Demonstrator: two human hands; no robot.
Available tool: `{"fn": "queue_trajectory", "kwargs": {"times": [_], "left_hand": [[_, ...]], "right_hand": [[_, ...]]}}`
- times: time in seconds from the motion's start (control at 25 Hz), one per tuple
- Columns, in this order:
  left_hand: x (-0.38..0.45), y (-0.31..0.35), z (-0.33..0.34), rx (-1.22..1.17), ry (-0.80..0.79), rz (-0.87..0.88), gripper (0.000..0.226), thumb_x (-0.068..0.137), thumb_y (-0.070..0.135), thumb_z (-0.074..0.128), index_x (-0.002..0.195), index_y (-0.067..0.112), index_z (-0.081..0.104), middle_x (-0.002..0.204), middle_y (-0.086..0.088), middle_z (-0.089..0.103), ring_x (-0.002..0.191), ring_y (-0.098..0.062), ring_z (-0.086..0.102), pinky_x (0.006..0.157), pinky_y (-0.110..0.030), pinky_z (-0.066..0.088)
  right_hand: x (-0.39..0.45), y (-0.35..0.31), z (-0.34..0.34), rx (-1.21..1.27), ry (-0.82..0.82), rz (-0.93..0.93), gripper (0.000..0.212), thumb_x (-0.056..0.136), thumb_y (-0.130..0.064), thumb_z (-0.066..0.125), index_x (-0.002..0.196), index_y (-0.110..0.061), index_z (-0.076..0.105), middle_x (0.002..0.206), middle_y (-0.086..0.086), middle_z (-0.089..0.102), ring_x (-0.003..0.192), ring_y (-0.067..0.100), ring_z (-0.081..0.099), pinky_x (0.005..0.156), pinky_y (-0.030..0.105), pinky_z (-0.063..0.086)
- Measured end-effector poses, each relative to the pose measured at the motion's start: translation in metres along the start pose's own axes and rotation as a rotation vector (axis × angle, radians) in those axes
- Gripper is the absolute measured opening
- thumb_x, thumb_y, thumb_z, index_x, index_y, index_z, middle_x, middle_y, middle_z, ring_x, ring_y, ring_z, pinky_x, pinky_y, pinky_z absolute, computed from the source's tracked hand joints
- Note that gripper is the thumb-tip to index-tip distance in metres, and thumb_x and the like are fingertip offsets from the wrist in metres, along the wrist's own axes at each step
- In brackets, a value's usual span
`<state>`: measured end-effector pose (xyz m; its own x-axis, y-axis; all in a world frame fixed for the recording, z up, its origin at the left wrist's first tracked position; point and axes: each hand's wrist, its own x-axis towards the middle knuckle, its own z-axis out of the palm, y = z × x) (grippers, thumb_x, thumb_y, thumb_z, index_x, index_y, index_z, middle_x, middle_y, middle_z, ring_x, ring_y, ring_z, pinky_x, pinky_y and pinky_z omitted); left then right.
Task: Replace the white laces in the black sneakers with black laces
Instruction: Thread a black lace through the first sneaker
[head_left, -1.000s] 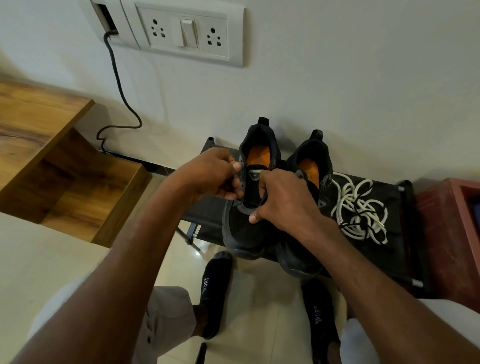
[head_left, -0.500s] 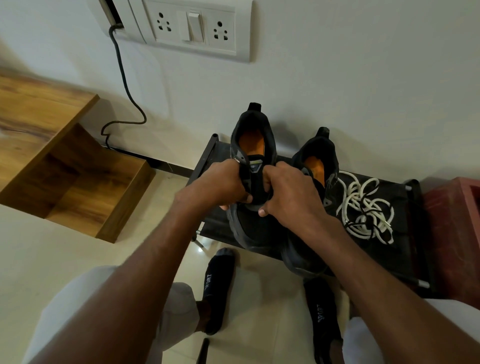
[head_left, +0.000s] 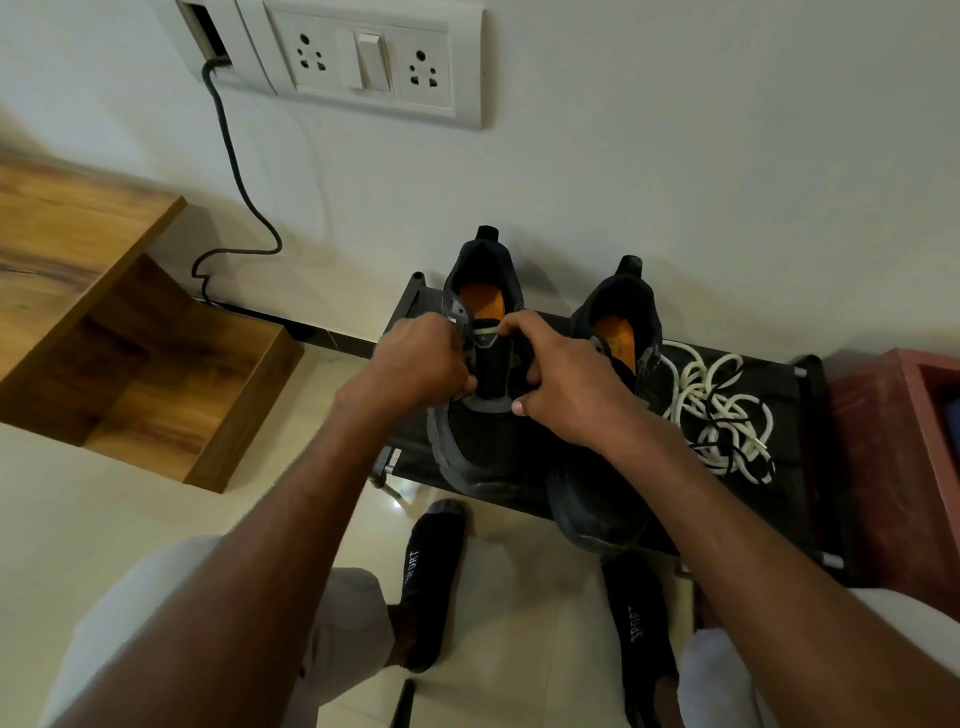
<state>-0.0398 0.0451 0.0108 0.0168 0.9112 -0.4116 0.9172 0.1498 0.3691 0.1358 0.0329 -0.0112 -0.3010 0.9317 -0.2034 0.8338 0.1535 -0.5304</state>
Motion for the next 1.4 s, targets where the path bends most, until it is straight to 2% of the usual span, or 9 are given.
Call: {"fn": "queue_trajectory", "kwargs": {"times": [0.32,0.48,0.56,0.68,0.88,1.08,1.16,1.28,1.4], "left_hand": [[-0.022,-0.015,-0.044,-0.915,-0.110,0.099,0.013,0.105,0.013,0.057,0.092,0.010,0.056,0.098,-0.015,0.077,0.101,-0.030,0.075,0.082,-0.039,0.060],[-0.018,-0.013,-0.056,-1.498,0.073,0.198,0.024,0.109,0.019,0.048,0.085,0.017,0.047,0.071,-0.001,0.050,0.060,-0.015,0.054,0.065,-0.033,0.054],[-0.011,-0.017,-0.049,-0.913,0.233,0.049,0.025,0.106,0.033,0.056,0.089,0.015,0.051,0.073,0.002,0.050,0.059,-0.010,0.048,0.056,-0.027,0.042],[-0.003,-0.017,-0.013,0.024,-0.076,-0.034,0.038,0.092,0.051,0.072,0.091,0.015,0.060,0.085,-0.004,0.061,0.078,-0.016,0.058,0.060,-0.027,0.042],[0.000,-0.006,-0.004,0.016,-0.046,0.060,0.029,0.093,0.031,0.075,0.074,0.021,0.054,0.082,-0.001,0.060,0.083,-0.019,0.061,0.058,-0.025,0.037],[-0.017,0.006,-0.032,-0.993,0.111,0.411,0.019,0.106,0.018,0.056,0.095,0.003,0.054,0.077,-0.012,0.066,0.075,-0.027,0.066,0.071,-0.034,0.054],[-0.017,0.008,-0.035,-1.134,0.158,0.385,0.021,0.107,0.024,0.055,0.097,0.006,0.051,0.063,-0.003,0.052,0.059,-0.024,0.054,0.061,-0.034,0.048],[-0.002,-0.007,-0.024,-0.351,0.236,0.161,0.040,0.096,0.047,0.069,0.093,0.008,0.059,0.071,0.000,0.062,0.060,-0.012,0.056,0.057,-0.030,0.044],[0.002,-0.016,-0.002,0.132,-0.112,0.039,0.038,0.087,0.052,0.075,0.081,0.019,0.058,0.081,-0.004,0.063,0.072,-0.014,0.058,0.061,-0.028,0.044]], "right_hand": [[-0.004,-0.003,-0.004,0.038,-0.067,0.023,0.071,0.083,-0.048,0.083,0.139,-0.046,0.039,0.089,-0.010,0.059,0.087,0.018,0.067,0.081,0.044,0.060],[-0.004,-0.003,-0.005,-0.024,-0.009,-0.011,0.080,0.083,-0.037,0.086,0.146,-0.045,0.037,0.088,-0.011,0.059,0.089,0.019,0.069,0.082,0.042,0.061],[-0.003,-0.001,-0.006,-0.012,0.023,-0.019,0.083,0.083,-0.033,0.086,0.148,-0.046,0.036,0.087,-0.011,0.062,0.085,0.016,0.068,0.082,0.042,0.061],[-0.002,-0.001,-0.004,-0.005,0.014,-0.033,0.086,0.082,-0.037,0.087,0.149,-0.049,0.034,0.084,-0.009,0.064,0.080,0.013,0.067,0.078,0.042,0.061],[0.001,0.002,0.004,-0.043,-0.003,-0.056,0.084,0.085,-0.033,0.084,0.151,-0.046,0.035,0.084,-0.009,0.064,0.081,0.011,0.066,0.078,0.038,0.060],[0.002,0.009,0.004,-0.049,-0.039,-0.040,0.066,0.088,-0.029,0.082,0.144,-0.041,0.050,0.094,-0.014,0.058,0.094,0.016,0.066,0.082,0.038,0.058],[0.002,0.007,0.006,-0.020,-0.043,-0.058,0.063,0.088,-0.029,0.082,0.141,-0.044,0.052,0.091,-0.016,0.059,0.091,0.012,0.065,0.084,0.039,0.059],[0.002,0.005,0.008,0.019,-0.007,-0.082,0.065,0.086,-0.028,0.082,0.139,-0.048,0.050,0.085,-0.012,0.063,0.083,0.008,0.064,0.082,0.039,0.059],[0.004,0.005,0.009,0.011,0.033,-0.108,0.068,0.085,-0.025,0.084,0.137,-0.046,0.045,0.081,-0.010,0.065,0.078,0.008,0.065,0.078,0.041,0.061]]}}
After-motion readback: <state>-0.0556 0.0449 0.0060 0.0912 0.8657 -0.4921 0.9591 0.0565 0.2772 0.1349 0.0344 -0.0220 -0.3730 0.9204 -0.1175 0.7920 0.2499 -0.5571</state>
